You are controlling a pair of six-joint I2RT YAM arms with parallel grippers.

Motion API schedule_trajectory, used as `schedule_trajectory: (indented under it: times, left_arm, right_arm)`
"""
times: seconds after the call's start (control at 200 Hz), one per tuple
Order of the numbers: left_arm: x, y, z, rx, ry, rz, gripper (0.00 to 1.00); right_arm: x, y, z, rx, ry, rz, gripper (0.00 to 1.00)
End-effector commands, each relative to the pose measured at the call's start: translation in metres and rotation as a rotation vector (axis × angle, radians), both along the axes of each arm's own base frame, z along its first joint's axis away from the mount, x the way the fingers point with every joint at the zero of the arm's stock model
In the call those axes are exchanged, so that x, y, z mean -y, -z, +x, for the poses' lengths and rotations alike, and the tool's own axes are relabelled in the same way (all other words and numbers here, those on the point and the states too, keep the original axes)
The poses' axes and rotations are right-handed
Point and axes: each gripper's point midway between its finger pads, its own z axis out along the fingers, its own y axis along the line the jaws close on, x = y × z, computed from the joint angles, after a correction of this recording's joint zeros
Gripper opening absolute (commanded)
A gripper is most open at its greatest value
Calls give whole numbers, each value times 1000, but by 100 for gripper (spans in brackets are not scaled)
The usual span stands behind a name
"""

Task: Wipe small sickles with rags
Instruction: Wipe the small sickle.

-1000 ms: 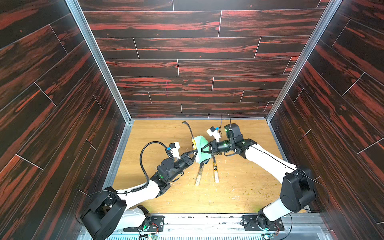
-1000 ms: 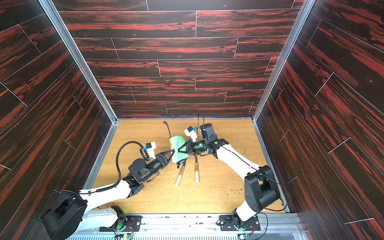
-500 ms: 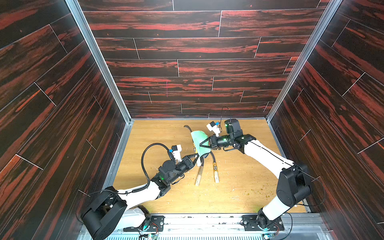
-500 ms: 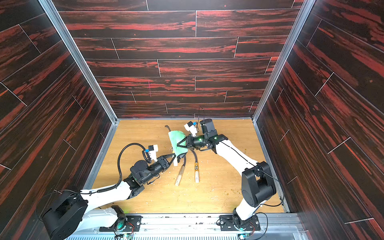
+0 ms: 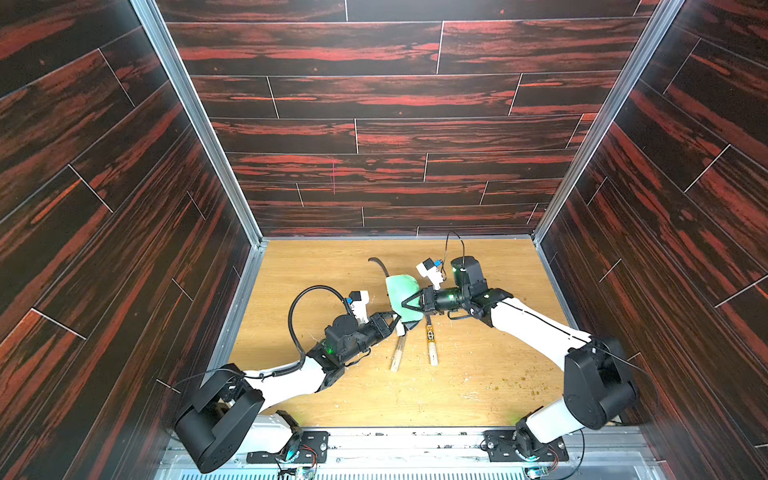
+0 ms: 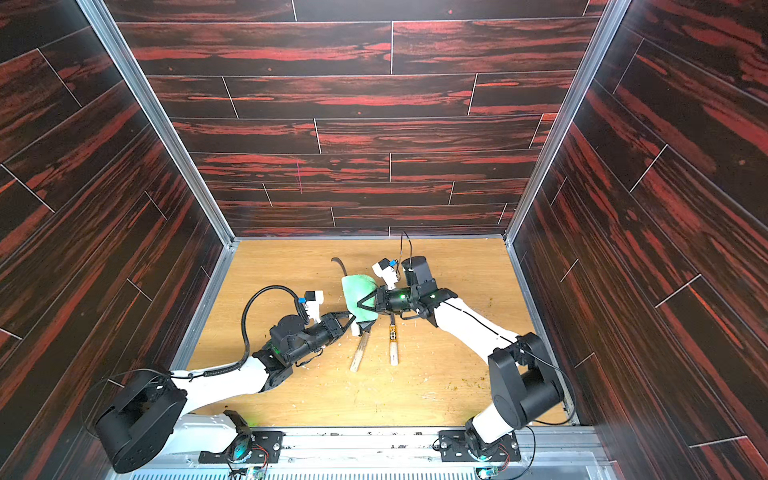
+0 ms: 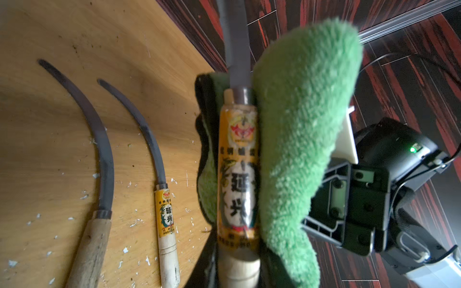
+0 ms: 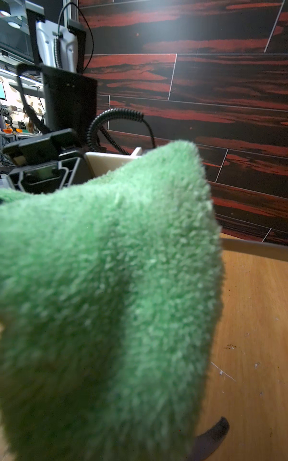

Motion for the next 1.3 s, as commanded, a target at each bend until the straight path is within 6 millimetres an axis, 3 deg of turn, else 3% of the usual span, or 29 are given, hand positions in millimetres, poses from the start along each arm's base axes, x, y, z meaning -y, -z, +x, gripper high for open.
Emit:
schedule_trajectory:
  times: [0.0,0.291,0.571,0.726,0.892,1.047,1.298]
  left_arm:
    - [-13,-85,15,223,-68,-99,0]
    - [-25,-82,25,225,-110,-86,0]
    - [-39,-91,38,247,-147,-94,0]
    - [-41,-95,43,251,-140,-97,0]
    - [-42,-85,40,228,-137,-81,0]
    - [-49,-72,34,194,-149,-24,0]
    - [-56,-51,23,129,-136,88,0]
  right_arm:
    - [-11,1,-52,-107,-144,29,0]
    - [-18,2,-68,-128,-169,44,0]
    - [-19,4,-79,-168,-186,86,0]
    - [-18,8,-78,-175,-177,78,0]
    - [-12,15,-69,-158,-128,13,0]
    - [20,25,-41,-142,-3,-90,0]
    - [106,65,10,-24,260,-645,0]
